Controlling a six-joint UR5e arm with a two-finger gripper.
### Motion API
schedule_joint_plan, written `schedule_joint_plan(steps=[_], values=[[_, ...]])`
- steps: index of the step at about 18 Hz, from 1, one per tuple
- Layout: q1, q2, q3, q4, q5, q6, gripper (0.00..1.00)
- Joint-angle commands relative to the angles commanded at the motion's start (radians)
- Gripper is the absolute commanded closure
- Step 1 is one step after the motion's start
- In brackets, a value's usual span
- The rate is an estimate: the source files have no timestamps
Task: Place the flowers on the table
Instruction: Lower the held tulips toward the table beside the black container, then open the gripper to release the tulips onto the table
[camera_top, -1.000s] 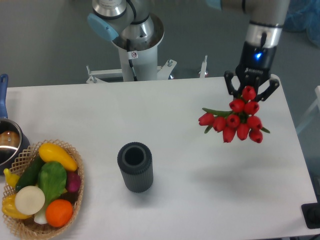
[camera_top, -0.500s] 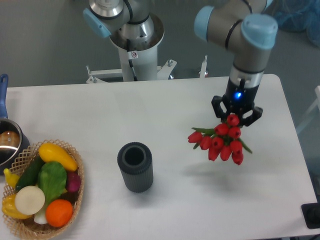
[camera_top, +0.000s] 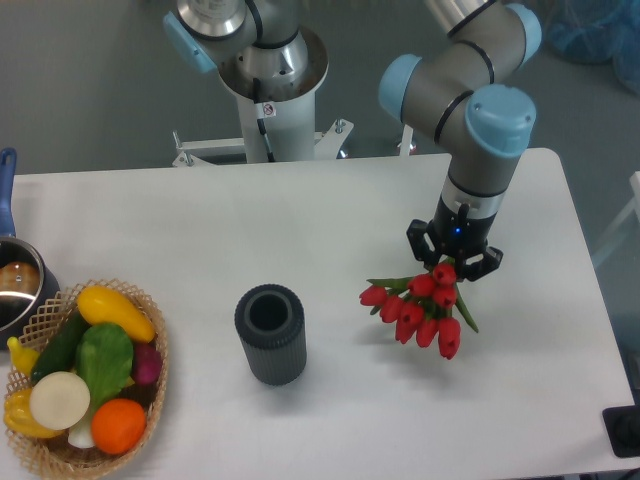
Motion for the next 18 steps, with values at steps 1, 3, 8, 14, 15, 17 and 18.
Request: schedule_joint_plan(steps=[1, 3, 8, 14, 15, 17, 18], values=[[0.0, -0.017, 0.012, 0.002, -0.002, 0.002, 0.64], [-0.009, -0.063, 0.035, 0.006, -0.003, 0.0, 0.64], [-0.028, -0.081, 0.035, 0.006, -0.005, -0.008, 0.65], [-0.032, -0.097, 0.032, 0.009, -0.014, -0.011, 0.64], [-0.037, -0.098, 0.034, 0.012, -0.02, -0.009, 0.64], [-0.037, -0.098, 0.034, 0.017, -0.028, -0.011, 0.64], [-0.037, -0.1, 0.034, 0.021, -0.029, -0.011, 0.61]])
